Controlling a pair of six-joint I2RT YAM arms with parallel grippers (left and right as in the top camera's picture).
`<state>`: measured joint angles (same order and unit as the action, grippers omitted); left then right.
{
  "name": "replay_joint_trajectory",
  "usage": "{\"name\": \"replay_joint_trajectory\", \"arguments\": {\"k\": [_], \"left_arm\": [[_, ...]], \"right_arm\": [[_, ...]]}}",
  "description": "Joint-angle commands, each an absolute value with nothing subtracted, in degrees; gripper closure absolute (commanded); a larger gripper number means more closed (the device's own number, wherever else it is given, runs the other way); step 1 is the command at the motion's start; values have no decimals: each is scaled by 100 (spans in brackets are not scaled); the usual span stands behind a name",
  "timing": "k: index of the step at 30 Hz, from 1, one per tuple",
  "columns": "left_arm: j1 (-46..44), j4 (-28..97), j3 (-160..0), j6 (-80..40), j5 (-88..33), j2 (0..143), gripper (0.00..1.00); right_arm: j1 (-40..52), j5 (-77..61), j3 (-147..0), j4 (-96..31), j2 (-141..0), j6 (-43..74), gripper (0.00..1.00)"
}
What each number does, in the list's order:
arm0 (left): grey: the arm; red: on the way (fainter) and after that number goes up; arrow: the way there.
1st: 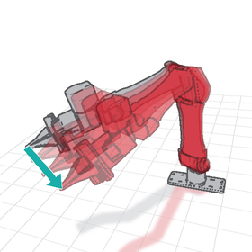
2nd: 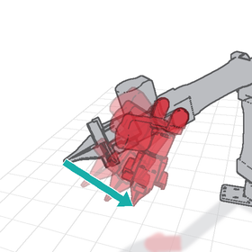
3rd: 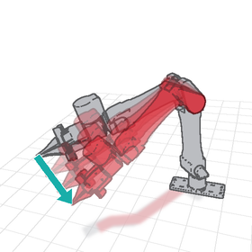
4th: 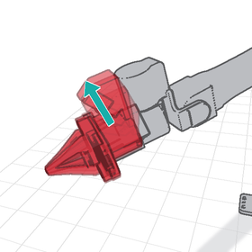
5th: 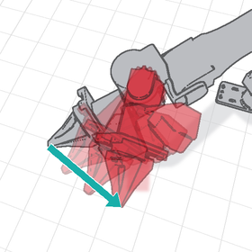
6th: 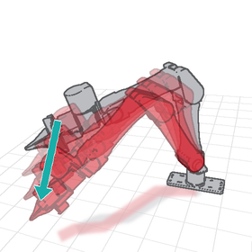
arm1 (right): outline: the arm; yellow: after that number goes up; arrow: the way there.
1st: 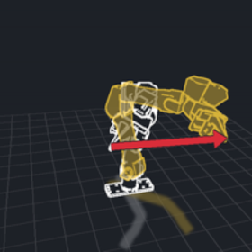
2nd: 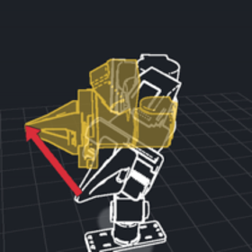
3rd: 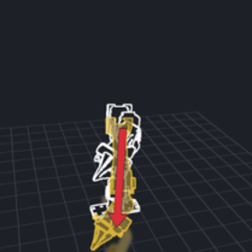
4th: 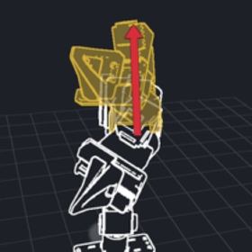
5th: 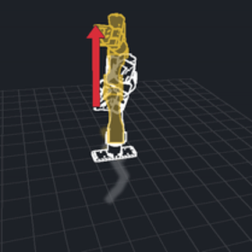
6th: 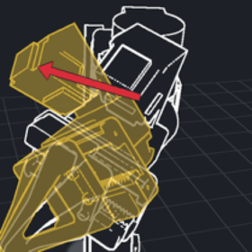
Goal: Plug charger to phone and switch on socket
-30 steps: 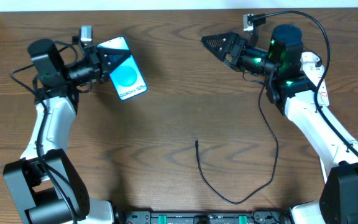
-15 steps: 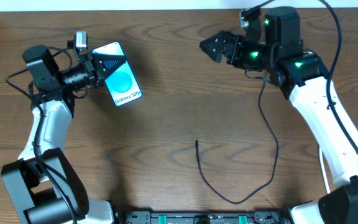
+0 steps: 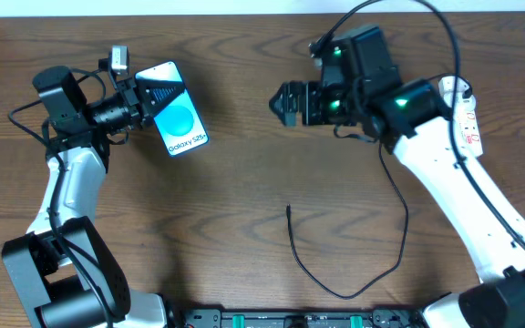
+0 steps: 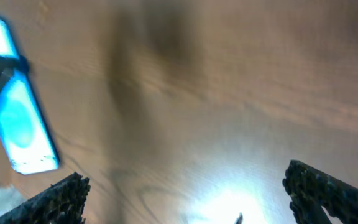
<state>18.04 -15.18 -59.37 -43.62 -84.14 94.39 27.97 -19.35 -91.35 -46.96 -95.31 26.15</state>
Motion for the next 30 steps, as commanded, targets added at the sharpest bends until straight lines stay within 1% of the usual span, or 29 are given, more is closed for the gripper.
{"name": "replay_joint_trajectory", "arguments": {"k": [1, 4, 9, 12, 16, 20, 22, 25, 30], "left_arm": [[1820, -1549, -5929, -4307, -8637, 9393, 93], [1820, -1549, -5929, -4307, -8637, 9393, 93], [1820, -1549, -5929, -4132, -8630, 9393, 93], [1820, -1549, -5929, -4134, -8632, 9393, 93], [1820, -1549, -5929, -4134, -8635, 9393, 92], [1820, -1549, -5929, -4132, -8632, 9393, 93], [1820, -1549, -5929, -4134, -8632, 9393, 93], [1820, -1549, -5929, -4134, -8632, 9393, 93], [1820, -1549, -5929, -4134, -8632, 9393, 93]], "right_arm": [[3035, -1833, -9205, -5006, -10097, 2427, 1], [3170, -1769, -9205, -5502, -10473, 2211, 1], [3400, -1638, -9203, -6228, -11067, 2220, 1], [3500, -1645, -9203, -6292, -11273, 2220, 1], [3656, -1584, -9179, -6348, -11386, 2222, 4], [3966, -829, -9107, -6713, -11393, 3030, 3], [4091, -585, -8976, -6751, -11393, 3264, 2], [4246, -615, -8696, -6626, -11393, 3424, 2], [4515, -1024, -8167, -6278, -11393, 3533, 5]]}}
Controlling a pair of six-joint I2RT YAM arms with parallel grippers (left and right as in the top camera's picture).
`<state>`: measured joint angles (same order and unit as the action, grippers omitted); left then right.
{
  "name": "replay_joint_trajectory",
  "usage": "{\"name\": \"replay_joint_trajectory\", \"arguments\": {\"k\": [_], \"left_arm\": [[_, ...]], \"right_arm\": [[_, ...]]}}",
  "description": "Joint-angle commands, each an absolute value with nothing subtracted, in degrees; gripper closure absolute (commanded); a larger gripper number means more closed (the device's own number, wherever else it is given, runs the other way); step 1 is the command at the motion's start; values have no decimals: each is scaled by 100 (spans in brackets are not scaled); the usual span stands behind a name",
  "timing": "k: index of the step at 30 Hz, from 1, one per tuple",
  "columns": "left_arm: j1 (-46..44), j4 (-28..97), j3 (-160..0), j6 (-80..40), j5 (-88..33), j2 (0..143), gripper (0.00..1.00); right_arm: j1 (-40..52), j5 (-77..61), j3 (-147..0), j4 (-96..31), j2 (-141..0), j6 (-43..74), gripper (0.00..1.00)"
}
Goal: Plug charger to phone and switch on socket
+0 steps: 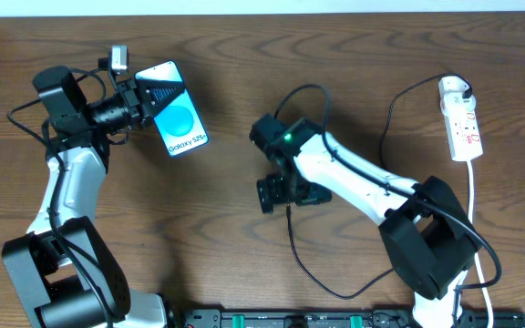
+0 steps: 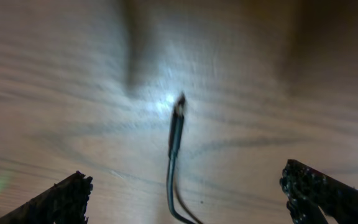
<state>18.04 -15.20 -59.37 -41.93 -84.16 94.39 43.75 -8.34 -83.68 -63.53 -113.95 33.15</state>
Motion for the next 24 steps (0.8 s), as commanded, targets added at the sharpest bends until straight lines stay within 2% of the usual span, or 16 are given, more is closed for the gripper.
{"name": "replay_joint_trajectory", "arguments": {"k": [1, 10, 16, 21, 24], "left_arm": [[1820, -1549, -5929, -4134, -8632, 9393, 93], [1820, -1549, -5929, -4134, -8632, 9393, 93], [1820, -1549, -5929, -4134, -8632, 9393, 93], [1820, -1549, -5929, -4134, -8632, 9393, 93], [1820, -1549, -5929, -4134, -8632, 9393, 93]], "right_arm": [[4545, -1109, -8145, -6281, -11393, 3533, 5], [4698, -1175, -7830, -6121, -11393, 3730, 7], [4692, -1175, -7605, -5774, -11393, 3883, 5], [4692, -1039, -7603, -5758, -11404, 4075, 17], [4694, -1041, -7603, -5760, -11489, 4117, 20]]}}
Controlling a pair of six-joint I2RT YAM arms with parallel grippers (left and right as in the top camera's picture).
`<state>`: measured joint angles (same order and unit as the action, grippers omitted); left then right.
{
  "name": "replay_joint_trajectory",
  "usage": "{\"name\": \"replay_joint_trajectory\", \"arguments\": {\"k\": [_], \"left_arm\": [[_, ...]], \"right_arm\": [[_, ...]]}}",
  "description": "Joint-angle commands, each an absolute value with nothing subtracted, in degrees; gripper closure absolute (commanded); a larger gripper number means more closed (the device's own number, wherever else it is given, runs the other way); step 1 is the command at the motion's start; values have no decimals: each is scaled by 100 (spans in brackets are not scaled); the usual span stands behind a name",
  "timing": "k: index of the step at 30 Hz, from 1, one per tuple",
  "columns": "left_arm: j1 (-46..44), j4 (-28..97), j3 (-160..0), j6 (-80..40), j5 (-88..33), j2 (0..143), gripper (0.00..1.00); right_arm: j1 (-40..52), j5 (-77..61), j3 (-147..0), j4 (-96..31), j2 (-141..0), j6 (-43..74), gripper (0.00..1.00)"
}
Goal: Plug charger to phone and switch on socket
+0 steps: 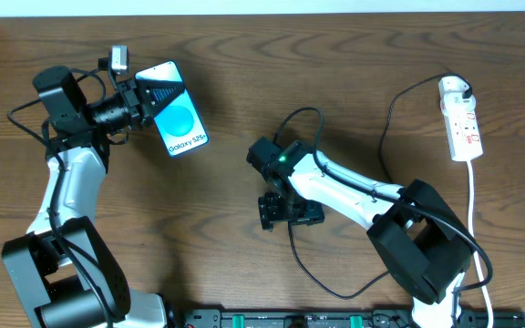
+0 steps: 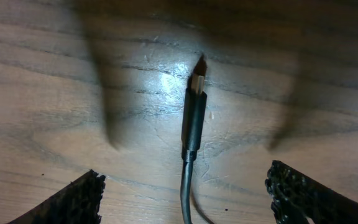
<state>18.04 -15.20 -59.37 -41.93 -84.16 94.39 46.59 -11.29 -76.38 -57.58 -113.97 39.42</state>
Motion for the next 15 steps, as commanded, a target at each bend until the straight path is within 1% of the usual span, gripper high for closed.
{"name": "replay_joint_trajectory", "arguments": {"k": [1, 4, 7, 11, 12, 15], "left_arm": [[1820, -1549, -5929, -4134, -8632, 9393, 93], [1820, -1549, -5929, -4134, -8632, 9393, 93], [1820, -1549, -5929, -4134, -8632, 9393, 93], [1820, -1549, -5929, -4134, -8602, 9393, 93], [1820, -1549, -5929, -4134, -8586, 9393, 93], [1820, -1549, -5929, -4134, -8571, 9393, 93]], "right_arm": [[4694, -1046, -7603, -5758, -11552, 4134, 21], [4672, -1135, -7603, -5763, -11754, 4163, 22], [4569, -1262, -7603, -5787, -11869, 4158, 25], [4530, -1310, -7603, -5806, -11909, 4156, 25], [4532, -1310, -7603, -5811, -11917, 4156, 29], [4530, -1310, -7603, -5808, -11917, 4156, 37]]}}
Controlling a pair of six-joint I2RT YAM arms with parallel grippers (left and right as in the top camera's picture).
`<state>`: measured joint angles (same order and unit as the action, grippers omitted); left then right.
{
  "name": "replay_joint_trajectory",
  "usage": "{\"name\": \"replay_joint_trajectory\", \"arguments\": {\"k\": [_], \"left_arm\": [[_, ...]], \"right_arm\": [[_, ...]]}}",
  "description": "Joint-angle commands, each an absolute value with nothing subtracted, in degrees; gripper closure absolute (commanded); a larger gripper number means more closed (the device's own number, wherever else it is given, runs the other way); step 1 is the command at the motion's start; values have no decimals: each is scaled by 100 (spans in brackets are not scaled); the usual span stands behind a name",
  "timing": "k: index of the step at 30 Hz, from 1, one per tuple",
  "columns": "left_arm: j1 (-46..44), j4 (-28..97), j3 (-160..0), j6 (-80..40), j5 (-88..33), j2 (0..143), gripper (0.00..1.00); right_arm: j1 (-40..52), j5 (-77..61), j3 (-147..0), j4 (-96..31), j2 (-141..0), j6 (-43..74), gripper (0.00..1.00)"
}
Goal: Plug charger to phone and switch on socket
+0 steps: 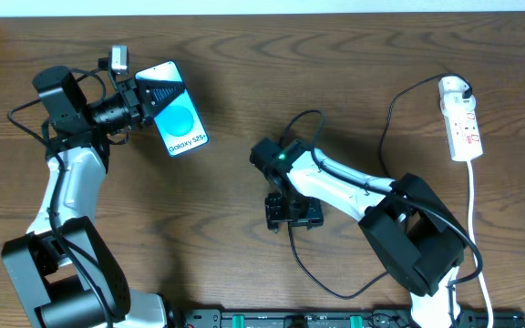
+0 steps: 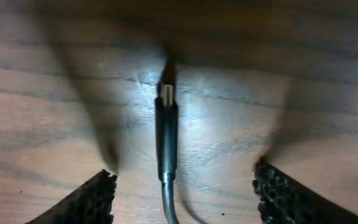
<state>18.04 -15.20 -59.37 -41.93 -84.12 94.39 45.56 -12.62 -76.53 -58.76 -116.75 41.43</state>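
The phone [image 1: 173,118], its blue screen lit, lies on the table at the upper left, and my left gripper [image 1: 142,98] is shut on its top end. The black charger cable [image 1: 372,264] runs from the white socket strip [image 1: 459,118] at the far right and loops down to a plug end near the table's middle. In the right wrist view that plug [image 2: 166,134] lies flat on the wood, metal tip pointing away. My right gripper [image 2: 182,196] is open low over it, one finger on each side, not touching.
The table is dark wood. The cable's slack loop [image 1: 335,292] lies toward the front edge. The right arm [image 1: 344,187] stretches across the middle of the table.
My right gripper has come lower and closer over the plug, which now sits larger and nearer the middle between the open fingers. The left gripper and the phone have not moved.
My right gripper was first up near the table's far side, open, far from the cable end. Then it was over the plug at the table's middle, and it has come lower at each later moment. The left gripper has held the phone throughout.
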Motion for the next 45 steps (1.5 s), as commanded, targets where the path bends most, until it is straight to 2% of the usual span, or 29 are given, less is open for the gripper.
{"name": "replay_joint_trajectory", "arguments": {"k": [1, 4, 5, 20, 25, 27, 28, 29, 37, 45], "left_arm": [[1820, -1549, -5929, -4134, -8571, 9393, 92], [1820, -1549, -5929, -4134, -8571, 9393, 93], [1820, -1549, -5929, -4134, -8571, 9393, 92], [1820, -1551, -5929, -4110, -8543, 9393, 93], [1820, -1551, -5929, -4110, -8541, 9393, 93], [1820, -1551, -5929, -4110, -8530, 9393, 93], [1820, -1549, -5929, -4110, -8484, 9393, 93], [1820, -1551, -5929, -4106, -8482, 9393, 93], [1820, -1551, -5929, -4095, -8462, 9393, 93], [1820, -1551, -5929, -4097, -8460, 9393, 93]], "right_arm": [[4530, -1310, -7603, -5808, -11917, 4156, 40], [4530, -1313, -7603, -5806, -11917, 4158, 54], [4530, -1310, -7603, -5804, -11917, 4158, 56], [4217, -1302, -7603, -5518, -11917, 4219, 54], [4211, -1306, -7603, -5529, -11917, 4217, 75], [4211, -1306, -7603, -5544, -11917, 4219, 85], [4211, -1306, -7605, -5546, -11917, 4219, 95], [4211, -1306, -7603, -5548, -11917, 4219, 98], [4117, -1708, -7629, -5520, -11915, 4001, 99], [3413, -4191, -7797, -4364, -11915, 2475, 99]]}}
